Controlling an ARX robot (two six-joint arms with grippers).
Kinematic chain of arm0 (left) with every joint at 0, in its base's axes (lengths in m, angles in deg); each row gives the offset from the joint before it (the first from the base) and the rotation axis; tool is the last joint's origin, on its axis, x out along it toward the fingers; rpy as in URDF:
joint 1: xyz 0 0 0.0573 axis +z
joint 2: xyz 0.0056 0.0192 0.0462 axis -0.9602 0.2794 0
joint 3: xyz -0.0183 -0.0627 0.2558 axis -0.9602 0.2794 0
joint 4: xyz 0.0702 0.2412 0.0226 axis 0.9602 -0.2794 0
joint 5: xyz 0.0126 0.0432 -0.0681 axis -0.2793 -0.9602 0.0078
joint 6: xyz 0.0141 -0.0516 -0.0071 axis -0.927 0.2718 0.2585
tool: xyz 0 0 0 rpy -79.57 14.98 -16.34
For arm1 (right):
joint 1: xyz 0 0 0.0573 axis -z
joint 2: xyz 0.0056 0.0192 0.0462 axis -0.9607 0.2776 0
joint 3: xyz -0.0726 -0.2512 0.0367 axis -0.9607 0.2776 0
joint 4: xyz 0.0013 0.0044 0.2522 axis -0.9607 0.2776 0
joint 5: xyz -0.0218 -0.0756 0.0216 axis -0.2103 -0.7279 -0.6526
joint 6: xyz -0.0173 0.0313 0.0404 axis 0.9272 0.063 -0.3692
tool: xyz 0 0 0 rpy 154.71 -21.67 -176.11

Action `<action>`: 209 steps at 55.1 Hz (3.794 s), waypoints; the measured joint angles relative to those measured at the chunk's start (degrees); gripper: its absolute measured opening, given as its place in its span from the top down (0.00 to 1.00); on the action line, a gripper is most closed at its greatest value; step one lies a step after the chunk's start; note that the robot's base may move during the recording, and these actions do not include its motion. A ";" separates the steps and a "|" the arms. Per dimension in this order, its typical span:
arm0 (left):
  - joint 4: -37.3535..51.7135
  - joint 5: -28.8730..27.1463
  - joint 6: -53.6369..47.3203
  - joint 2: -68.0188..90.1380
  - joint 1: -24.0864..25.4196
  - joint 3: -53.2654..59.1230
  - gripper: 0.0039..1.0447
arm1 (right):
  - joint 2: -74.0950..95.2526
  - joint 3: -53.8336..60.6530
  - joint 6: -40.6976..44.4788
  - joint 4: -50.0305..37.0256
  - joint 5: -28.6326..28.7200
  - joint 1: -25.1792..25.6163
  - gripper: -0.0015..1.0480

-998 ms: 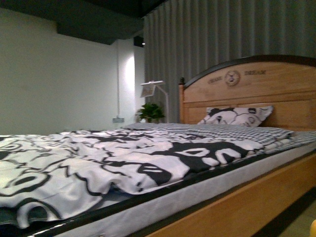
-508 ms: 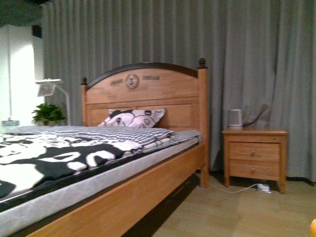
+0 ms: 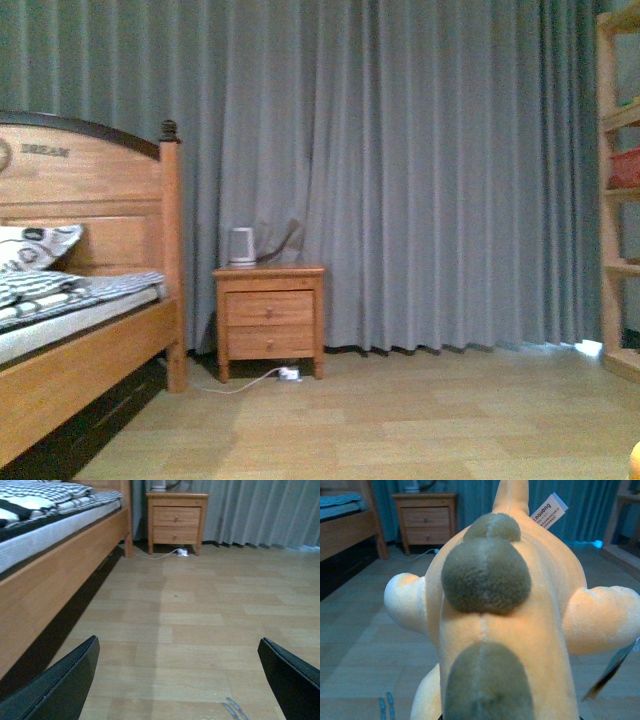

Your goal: Put away toys

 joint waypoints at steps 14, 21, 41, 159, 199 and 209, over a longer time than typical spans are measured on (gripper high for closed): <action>0.00 -0.13 0.00 -0.02 -0.04 0.00 0.06 | -0.04 0.00 0.00 0.00 0.48 0.04 0.93; 0.00 -0.13 0.00 -0.02 -0.04 0.00 0.06 | -0.04 0.00 0.00 0.00 0.46 0.04 0.93; 0.00 -0.13 0.00 -0.02 -0.04 0.00 0.06 | -0.04 0.00 0.00 0.00 0.44 0.04 0.93; 0.00 -0.13 0.00 -0.04 -0.04 0.00 0.06 | -0.04 0.00 0.00 0.00 0.33 0.04 0.93; 0.00 -0.15 0.00 -0.04 -0.07 0.00 0.06 | -0.04 0.00 0.00 0.00 0.33 0.04 0.93; 0.00 -0.15 0.00 -0.04 -0.04 0.00 0.06 | -0.04 0.00 0.00 0.00 0.35 0.04 0.93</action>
